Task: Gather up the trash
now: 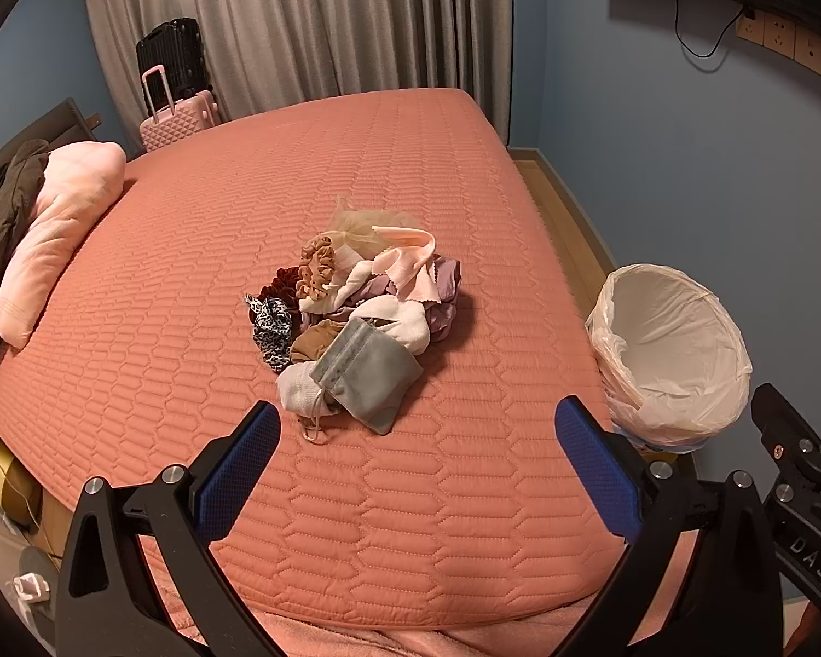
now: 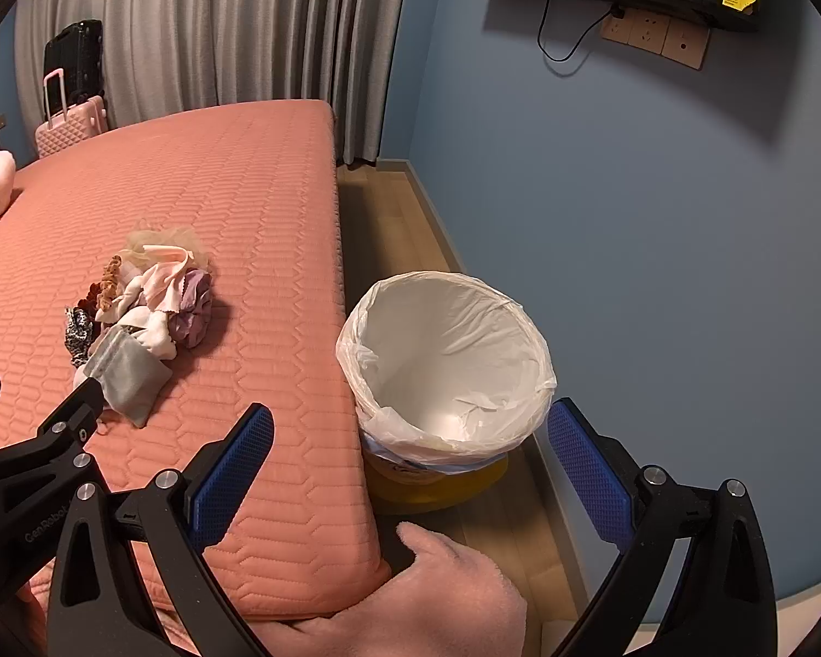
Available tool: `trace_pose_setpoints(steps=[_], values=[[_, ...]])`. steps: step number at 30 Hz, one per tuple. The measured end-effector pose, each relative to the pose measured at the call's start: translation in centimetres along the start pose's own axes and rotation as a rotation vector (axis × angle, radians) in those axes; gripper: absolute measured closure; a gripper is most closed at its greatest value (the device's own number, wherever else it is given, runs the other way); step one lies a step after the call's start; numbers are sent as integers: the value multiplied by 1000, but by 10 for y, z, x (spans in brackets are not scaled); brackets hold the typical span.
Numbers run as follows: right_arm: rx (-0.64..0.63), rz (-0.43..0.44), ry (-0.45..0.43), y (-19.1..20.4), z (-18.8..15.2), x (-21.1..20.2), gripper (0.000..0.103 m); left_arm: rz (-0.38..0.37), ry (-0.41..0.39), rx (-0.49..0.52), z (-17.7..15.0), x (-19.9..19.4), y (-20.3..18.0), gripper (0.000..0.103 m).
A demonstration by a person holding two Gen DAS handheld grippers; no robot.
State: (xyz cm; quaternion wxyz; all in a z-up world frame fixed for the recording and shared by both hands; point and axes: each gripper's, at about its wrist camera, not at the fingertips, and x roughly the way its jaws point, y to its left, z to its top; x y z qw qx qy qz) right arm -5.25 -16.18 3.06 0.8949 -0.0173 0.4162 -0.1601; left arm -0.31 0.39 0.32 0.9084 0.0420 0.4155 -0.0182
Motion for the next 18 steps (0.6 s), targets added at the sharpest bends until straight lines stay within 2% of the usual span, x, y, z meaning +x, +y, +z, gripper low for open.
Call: trace_pose_setpoints(steps=[18], values=[[-1,-5,-3,-1,3,-1,6,0,-2,-1,1,0,-1,7]])
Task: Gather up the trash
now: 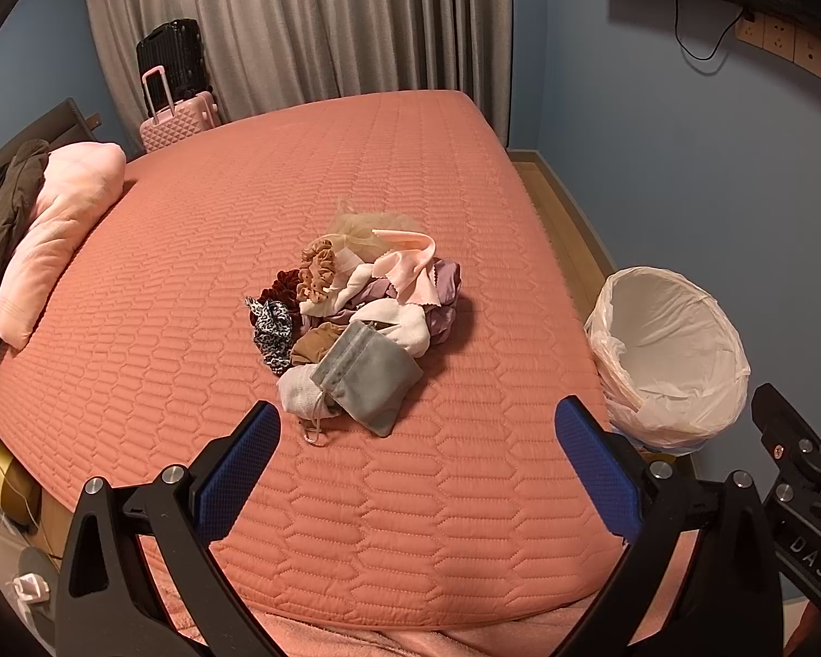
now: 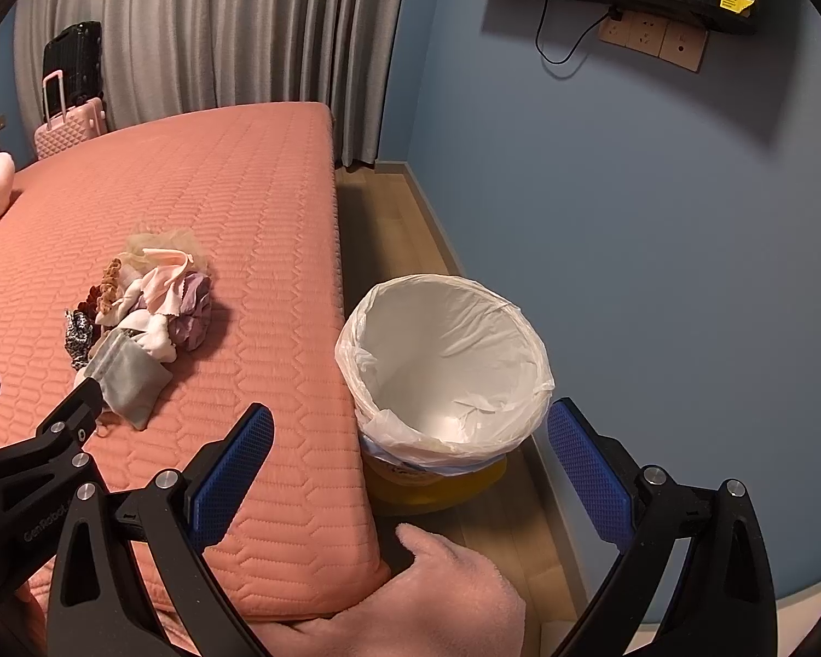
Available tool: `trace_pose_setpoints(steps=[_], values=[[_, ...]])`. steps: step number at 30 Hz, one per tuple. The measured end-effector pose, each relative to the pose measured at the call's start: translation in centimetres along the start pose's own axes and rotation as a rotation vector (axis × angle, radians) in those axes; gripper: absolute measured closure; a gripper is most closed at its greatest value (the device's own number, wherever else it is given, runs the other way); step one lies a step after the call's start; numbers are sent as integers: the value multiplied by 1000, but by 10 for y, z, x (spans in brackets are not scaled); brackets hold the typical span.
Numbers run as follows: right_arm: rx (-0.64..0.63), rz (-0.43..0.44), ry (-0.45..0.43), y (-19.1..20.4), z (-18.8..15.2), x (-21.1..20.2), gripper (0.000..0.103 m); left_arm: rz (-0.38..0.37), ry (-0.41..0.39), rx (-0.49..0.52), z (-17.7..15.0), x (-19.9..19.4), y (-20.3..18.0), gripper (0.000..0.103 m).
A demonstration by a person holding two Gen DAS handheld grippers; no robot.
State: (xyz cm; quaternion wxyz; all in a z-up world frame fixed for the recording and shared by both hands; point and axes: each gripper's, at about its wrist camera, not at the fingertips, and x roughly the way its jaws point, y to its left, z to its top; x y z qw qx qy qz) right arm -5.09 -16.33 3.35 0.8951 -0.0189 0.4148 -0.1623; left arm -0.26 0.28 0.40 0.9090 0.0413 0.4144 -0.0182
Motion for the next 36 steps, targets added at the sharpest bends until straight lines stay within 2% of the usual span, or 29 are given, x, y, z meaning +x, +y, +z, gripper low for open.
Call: trace_pose_setpoints(steps=[36], values=[[-2,-4,-1,-2,3,-3,6,-8,2,1,1,-2,-1,7]])
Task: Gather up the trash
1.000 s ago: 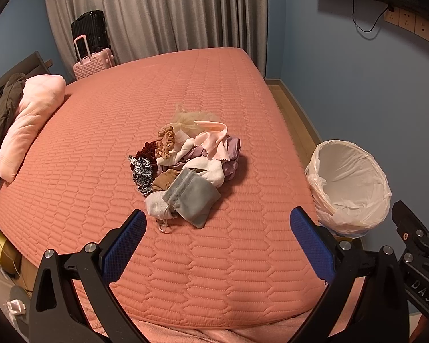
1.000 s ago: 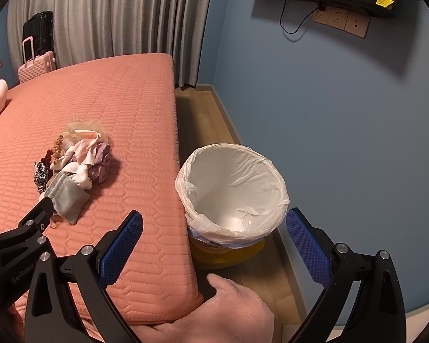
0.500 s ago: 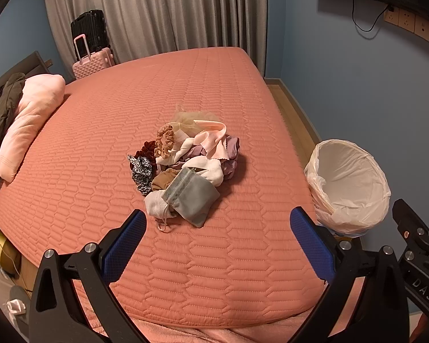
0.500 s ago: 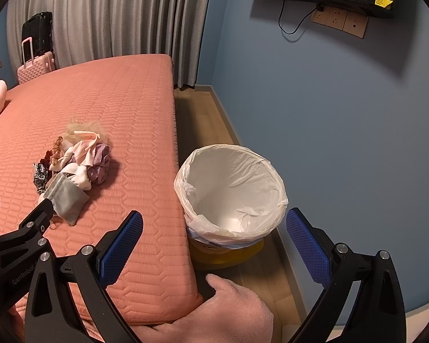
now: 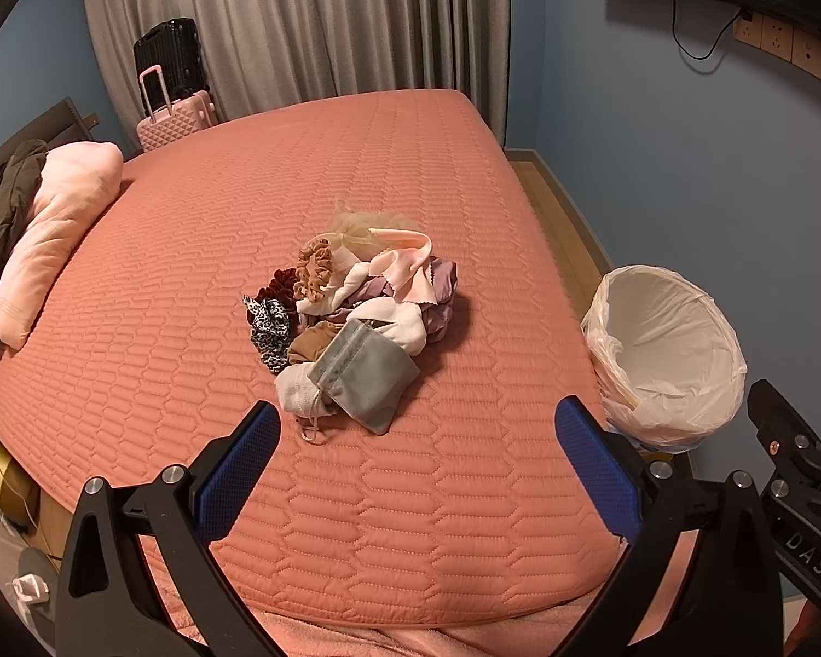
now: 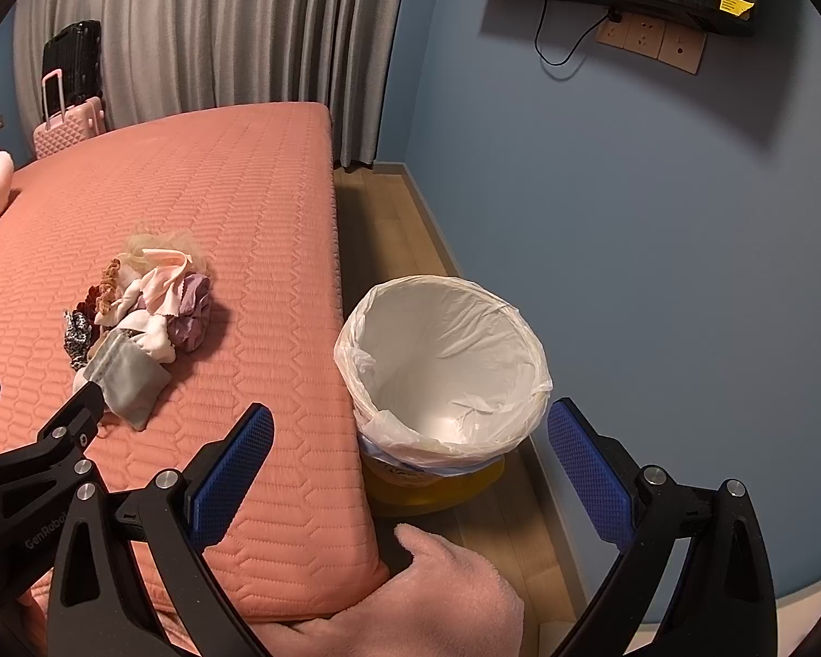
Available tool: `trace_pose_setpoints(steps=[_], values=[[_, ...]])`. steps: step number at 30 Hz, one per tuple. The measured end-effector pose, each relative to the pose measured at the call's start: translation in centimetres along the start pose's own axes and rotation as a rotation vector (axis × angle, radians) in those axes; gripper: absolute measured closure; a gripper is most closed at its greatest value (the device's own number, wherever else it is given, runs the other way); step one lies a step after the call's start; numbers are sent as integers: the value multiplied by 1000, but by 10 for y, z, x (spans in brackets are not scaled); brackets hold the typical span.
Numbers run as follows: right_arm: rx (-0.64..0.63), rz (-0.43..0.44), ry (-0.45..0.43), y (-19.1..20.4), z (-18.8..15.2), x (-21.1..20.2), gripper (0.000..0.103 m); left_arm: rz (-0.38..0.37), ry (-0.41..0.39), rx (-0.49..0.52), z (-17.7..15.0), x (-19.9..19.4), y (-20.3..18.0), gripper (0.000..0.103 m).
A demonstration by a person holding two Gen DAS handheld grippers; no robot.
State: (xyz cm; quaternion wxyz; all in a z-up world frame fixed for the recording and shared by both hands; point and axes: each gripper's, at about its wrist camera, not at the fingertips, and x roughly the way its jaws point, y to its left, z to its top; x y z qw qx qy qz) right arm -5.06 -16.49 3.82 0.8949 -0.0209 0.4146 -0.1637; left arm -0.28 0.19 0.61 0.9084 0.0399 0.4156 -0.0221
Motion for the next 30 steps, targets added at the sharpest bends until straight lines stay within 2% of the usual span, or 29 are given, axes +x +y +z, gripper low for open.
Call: trace_pose_setpoints(steps=[16,24,30], values=[[-9,-11,-1,7,-2,-1,6,-42,26,-18,-2,6,10,7],[-7,-21,-6,22,-1,1,6,-73,46,-37,-3,16,21,7],[11,-15,5,34,-1,10,6,-68,41,-39,-4,26,36,7]])
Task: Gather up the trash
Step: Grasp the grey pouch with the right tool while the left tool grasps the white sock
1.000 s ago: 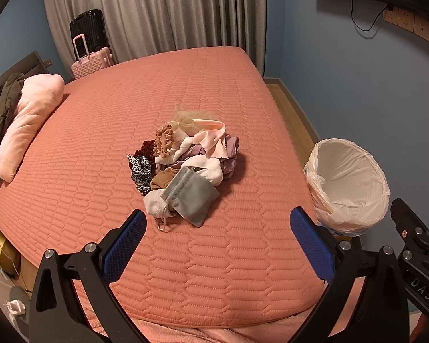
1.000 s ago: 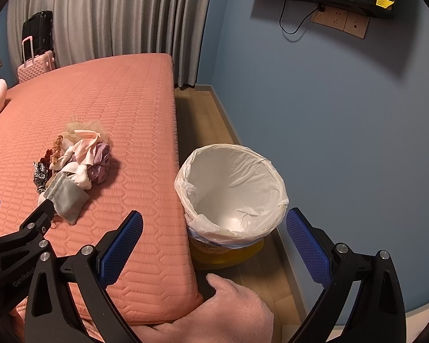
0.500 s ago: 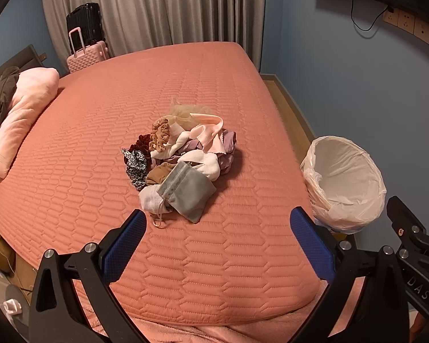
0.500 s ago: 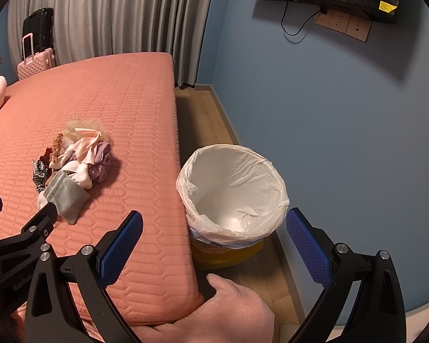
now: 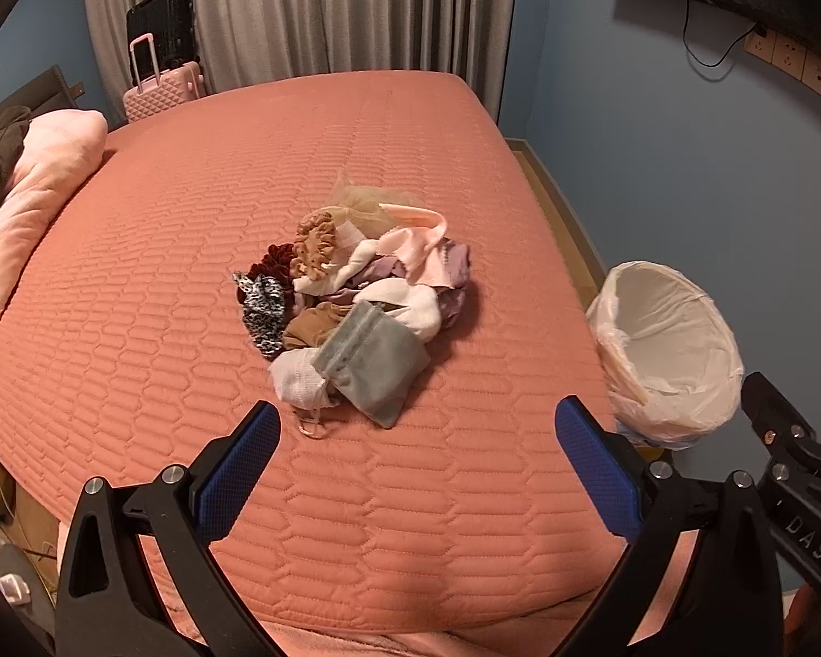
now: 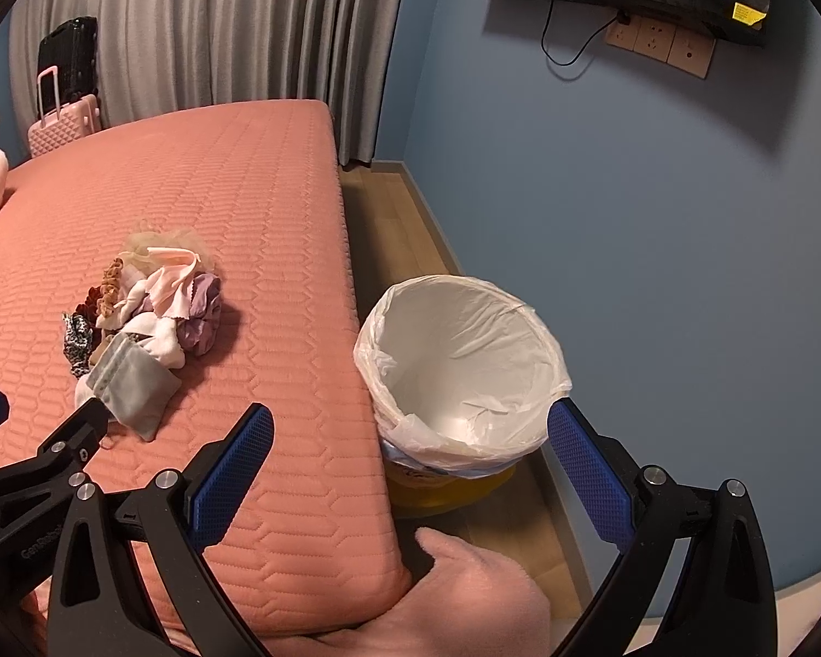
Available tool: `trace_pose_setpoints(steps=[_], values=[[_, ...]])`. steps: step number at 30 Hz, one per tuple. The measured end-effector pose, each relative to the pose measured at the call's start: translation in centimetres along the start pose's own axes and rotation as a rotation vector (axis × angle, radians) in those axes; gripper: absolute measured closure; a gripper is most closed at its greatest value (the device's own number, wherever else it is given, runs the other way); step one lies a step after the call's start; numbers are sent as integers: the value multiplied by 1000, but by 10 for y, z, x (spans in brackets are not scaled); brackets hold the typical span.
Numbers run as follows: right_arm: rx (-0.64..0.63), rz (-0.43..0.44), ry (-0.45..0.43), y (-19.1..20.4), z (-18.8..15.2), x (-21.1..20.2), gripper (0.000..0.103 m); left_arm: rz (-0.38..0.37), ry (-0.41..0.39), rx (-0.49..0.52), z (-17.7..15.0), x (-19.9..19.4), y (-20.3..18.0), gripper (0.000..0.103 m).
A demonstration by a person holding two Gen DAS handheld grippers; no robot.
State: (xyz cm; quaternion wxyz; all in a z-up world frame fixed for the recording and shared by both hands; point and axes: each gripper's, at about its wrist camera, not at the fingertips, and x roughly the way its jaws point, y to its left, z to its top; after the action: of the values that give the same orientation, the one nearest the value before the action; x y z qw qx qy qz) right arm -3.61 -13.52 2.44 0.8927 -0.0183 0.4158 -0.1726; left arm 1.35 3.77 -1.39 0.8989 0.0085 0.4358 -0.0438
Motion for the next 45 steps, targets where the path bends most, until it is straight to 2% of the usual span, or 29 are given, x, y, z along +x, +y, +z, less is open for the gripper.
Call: trace_pose_setpoints(steps=[4,9,15,19,24,33,35,39,40,41,43,44,45], values=[[31,43,7,10,1,8,6,-4,15,-27,-1,13,20,7],[31,87,-4,34,3,18,6,-4,-2,-124,-3,32,55,7],[34,194,19,75,7,40,6,15,69,-101,-3,70,82,7],[16,235,39,99,8,54,6,9,104,-95,-6,92,104,7],[-11,274,64,129,9,70,6,-8,122,-147,-8,104,134,7],[0,401,182,186,6,111,8,-30,142,-198,-6,114,164,7],[14,412,224,193,4,124,19,-25,143,-209,-6,115,171,7],[34,442,304,208,-4,147,33,-42,146,-225,-6,118,177,7],[32,458,319,212,-7,152,43,-53,148,-227,-6,118,177,7],[30,478,336,216,-10,155,58,-70,152,-227,-6,119,176,7],[28,522,369,222,-16,159,78,-89,156,-225,-5,122,174,7],[28,529,374,223,-18,159,87,-102,157,-224,-5,124,171,7],[25,533,377,225,-21,158,91,-114,156,-221,-4,126,168,7]])
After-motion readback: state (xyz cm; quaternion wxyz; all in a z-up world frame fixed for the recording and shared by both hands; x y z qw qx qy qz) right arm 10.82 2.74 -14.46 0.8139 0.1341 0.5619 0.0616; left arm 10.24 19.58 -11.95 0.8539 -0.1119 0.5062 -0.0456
